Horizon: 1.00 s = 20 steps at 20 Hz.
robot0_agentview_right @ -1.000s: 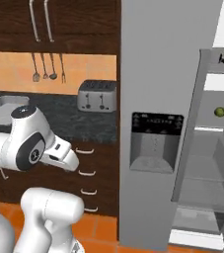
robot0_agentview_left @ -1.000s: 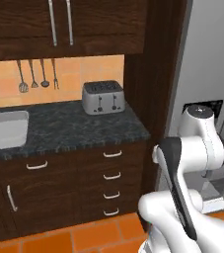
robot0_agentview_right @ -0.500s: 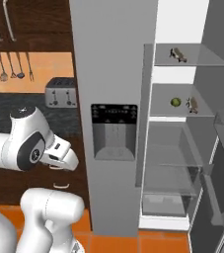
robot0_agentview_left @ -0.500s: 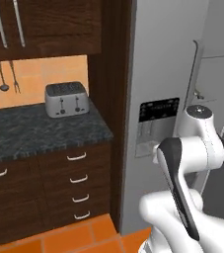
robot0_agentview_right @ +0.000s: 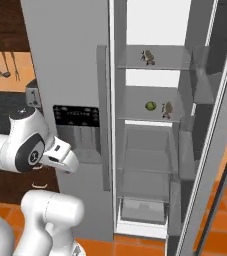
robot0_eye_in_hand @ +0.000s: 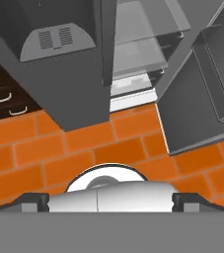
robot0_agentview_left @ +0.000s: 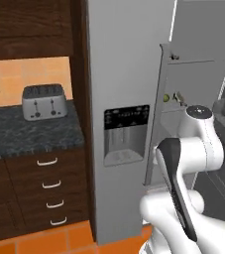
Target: Place one lime and one fish in each tupperware on the nearby counter, to pack two identical lunches.
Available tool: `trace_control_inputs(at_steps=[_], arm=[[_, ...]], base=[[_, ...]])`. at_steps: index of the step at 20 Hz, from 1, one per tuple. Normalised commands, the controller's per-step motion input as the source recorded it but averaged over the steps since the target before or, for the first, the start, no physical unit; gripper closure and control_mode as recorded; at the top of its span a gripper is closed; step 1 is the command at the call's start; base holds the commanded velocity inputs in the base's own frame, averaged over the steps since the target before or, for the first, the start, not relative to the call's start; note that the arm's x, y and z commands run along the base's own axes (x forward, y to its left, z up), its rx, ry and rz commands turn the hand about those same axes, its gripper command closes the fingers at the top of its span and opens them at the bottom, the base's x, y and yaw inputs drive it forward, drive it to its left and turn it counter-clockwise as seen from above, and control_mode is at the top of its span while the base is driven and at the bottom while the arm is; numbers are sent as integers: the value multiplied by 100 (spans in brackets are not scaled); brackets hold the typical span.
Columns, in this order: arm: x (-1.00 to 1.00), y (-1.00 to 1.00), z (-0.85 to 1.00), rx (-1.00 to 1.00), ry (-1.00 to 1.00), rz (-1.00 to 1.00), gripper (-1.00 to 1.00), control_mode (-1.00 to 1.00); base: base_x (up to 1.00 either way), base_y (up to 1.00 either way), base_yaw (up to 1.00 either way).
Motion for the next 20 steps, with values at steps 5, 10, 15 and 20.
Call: trace_control_inputs(at_steps=[5,10,15,20], arm=[[0,0,0,0,0,0,-100,100],[0,0,0,0,0,0,-100,100],[0,0,0,0,0,0,-100,100],[0,0,0,0,0,0,-100,100]], base=[[42,-55,5],[55,-54,3],[42,-53,1],[40,-23,0]])
